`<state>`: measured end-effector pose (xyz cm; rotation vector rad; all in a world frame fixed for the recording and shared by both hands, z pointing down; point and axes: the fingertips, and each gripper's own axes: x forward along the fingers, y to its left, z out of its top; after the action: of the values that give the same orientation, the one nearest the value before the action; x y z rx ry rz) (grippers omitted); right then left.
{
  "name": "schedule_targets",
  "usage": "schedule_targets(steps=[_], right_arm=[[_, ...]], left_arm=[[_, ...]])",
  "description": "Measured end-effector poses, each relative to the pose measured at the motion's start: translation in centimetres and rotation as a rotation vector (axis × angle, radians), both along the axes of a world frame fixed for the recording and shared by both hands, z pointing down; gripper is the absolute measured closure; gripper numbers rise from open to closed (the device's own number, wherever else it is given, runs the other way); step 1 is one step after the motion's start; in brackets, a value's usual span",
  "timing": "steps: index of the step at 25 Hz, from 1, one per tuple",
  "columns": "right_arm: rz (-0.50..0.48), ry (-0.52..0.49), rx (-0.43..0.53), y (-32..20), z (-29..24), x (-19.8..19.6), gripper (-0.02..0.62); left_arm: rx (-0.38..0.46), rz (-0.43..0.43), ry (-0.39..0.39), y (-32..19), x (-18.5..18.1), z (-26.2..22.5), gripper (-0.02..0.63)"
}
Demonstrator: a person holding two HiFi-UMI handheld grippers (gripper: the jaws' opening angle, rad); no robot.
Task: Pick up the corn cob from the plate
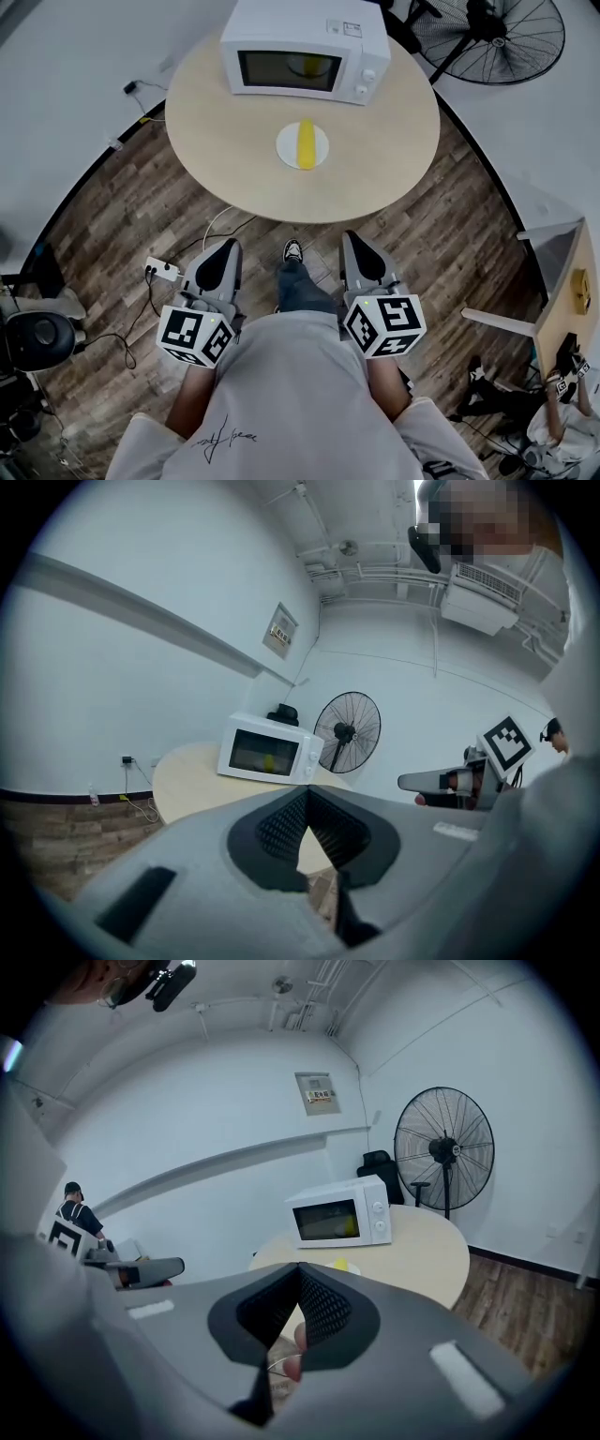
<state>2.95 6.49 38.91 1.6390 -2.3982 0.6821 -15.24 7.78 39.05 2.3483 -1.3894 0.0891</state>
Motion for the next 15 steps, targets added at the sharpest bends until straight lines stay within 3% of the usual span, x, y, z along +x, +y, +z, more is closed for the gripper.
schedule_targets(steps=[15], right_arm=[[-0.038,-0.03,0.001,-11.7,0.1,0.1,0.583]], left_arm=[[0.021,0.002,-0.017,-11.5,1.1,-1.0,0.607]])
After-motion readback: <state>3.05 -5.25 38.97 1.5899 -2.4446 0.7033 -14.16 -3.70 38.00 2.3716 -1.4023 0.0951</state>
